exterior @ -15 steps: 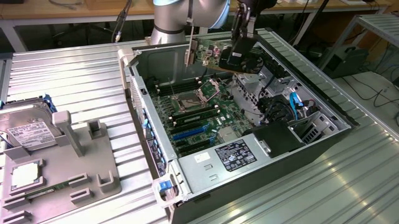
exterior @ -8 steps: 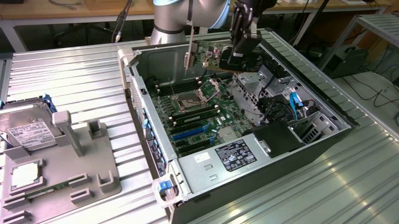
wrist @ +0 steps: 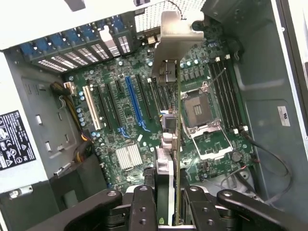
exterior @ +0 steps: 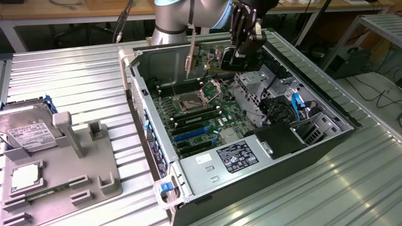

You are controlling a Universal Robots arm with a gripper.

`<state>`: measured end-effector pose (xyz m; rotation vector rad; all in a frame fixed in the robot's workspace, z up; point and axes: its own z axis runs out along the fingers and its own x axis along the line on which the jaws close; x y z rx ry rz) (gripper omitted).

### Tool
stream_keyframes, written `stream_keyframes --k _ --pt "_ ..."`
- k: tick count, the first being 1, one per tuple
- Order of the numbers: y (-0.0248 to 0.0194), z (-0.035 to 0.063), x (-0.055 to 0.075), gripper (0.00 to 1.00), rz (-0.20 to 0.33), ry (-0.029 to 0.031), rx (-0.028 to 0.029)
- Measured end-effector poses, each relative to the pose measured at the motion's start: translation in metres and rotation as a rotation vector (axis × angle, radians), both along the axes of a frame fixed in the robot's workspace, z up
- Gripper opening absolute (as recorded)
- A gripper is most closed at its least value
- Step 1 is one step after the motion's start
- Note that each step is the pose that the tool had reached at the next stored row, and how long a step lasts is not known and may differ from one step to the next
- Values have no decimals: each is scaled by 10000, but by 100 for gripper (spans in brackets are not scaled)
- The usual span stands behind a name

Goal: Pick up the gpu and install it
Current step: 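Insert the gpu into the slot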

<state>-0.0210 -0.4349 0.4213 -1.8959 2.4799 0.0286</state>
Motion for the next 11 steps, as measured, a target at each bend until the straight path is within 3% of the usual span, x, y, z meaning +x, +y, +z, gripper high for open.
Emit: stream_keyframes --k 3,11 --pt "1 -15 -1 28 201 -68 0" --pt "0 -21 1 28 227 -72 2"
